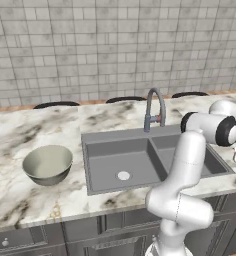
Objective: There is a mixed pile of frozen fruits and vegetables on the counter. Locate all the frozen vegetables and place the items in a bowl on the counter. Take all the frozen fruits and defrost them in a running sink.
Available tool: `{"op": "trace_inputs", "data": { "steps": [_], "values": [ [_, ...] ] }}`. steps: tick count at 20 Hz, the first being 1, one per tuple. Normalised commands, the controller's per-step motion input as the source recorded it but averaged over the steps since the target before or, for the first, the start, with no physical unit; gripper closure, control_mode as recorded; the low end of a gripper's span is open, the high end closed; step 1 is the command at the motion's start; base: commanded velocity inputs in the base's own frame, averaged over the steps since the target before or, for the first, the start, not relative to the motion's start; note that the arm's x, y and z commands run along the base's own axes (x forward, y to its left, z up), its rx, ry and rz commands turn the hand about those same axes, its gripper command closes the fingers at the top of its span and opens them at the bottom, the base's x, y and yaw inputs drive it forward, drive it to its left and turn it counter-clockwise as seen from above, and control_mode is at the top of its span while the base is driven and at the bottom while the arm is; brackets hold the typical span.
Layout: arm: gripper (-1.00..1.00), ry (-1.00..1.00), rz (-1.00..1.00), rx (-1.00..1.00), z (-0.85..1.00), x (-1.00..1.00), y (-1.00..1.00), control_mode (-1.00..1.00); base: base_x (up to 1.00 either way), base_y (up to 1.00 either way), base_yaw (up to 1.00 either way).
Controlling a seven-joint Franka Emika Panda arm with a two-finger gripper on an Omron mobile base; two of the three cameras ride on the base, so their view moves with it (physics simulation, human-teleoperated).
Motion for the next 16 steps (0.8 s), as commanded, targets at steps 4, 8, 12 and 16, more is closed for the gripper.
{"op": "trace_inputs", "data": {
  "steps": [4, 8, 12, 16],
  "values": [
    [-1.00, 0.00, 0.00, 0.00, -0.12, -0.04, 0.09, -1.00, 0.00, 0.00, 0.00],
    [1.00, 0.00, 0.00, 0.00, -0.07, 0.00, 0.04, -1.00, 0.00, 0.00, 0.00],
    [1.00, 0.00, 0.00, 0.00, 0.00, 0.00, 0.00, -1.00, 0.00, 0.00, 0.00],
    [1.00, 0.00, -0.03, -0.04, 0.07, -0.06, 0.29, -1.00, 0.00, 0.00, 0.00]
  ]
}}
